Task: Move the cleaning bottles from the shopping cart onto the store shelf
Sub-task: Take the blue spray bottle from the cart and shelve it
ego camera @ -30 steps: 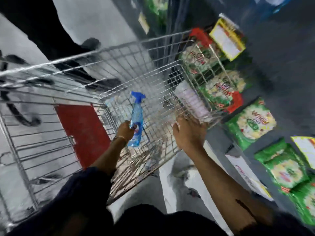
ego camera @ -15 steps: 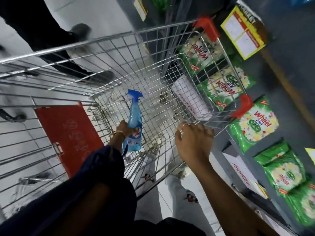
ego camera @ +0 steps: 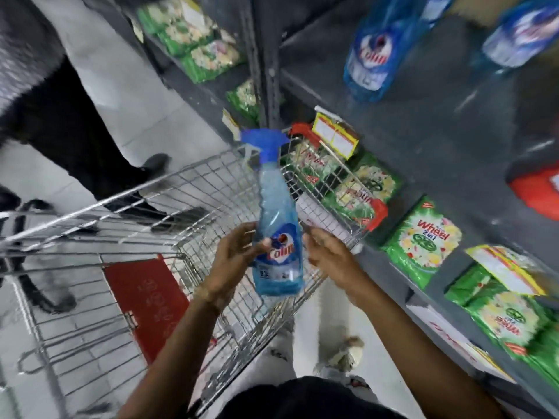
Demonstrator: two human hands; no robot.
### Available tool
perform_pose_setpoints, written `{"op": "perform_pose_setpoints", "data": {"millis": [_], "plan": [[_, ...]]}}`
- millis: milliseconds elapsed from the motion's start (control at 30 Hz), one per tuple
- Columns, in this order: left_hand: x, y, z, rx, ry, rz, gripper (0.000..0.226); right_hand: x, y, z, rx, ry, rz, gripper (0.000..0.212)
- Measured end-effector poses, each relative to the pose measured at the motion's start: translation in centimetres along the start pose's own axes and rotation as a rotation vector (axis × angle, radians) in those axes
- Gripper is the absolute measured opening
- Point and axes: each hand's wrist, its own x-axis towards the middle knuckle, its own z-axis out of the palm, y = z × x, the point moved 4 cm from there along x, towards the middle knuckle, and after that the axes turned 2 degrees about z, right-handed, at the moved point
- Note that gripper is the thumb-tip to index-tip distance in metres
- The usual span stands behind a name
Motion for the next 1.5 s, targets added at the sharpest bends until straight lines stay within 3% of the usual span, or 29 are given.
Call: {"op": "perform_pose_setpoints", "data": {"millis": [67,133,200,267,533,900,1167,1500], "plan": [[-0.8,2.4,2.5,-0.026,-0.066,0.077,0.034,-1.7,-1.7,-1.2,0.133,-0.061,-0.070,0.017],[-1.6,4.2,5.5,-0.025,-0.125,0.132,0.033,-3.6,-2.4,-3.4,0.204,-0.005,-0.122,0.015],[-1.8,4.8,7.8,-0.014,-0.174,0.155,0.031,-4.6,-2.3,-5.0,0.284,0.042,-0.145,0.031],[-2.0,5.5,10.3,-0.002,-0.227,0.155,0.029,-5.9,-2.4,-7.0,0.319,0.110,-0.149,0.033],[-1.1,7.8,17.9,0.080,-0.364,0.190,0.034,-9.9,-4.1,-13.5,0.304,0.288,-0.263,0.013],[5.9,15.7,26.5,0.189,-0.504,0.582,0.037,-7.3,-12.0,-20.7,0.222,0.539,-0.680,0.027],[10.8,15.6,29.4,0.309,-0.446,0.643,0.044,-3.2,-11.9,-23.6,0.217,0.707,-0.666,0.040],[13.1,15.1,29.4,0.350,-0.442,0.683,0.038,-1.3,-11.9,-24.8,0.185,0.690,-0.597,0.045]]}}
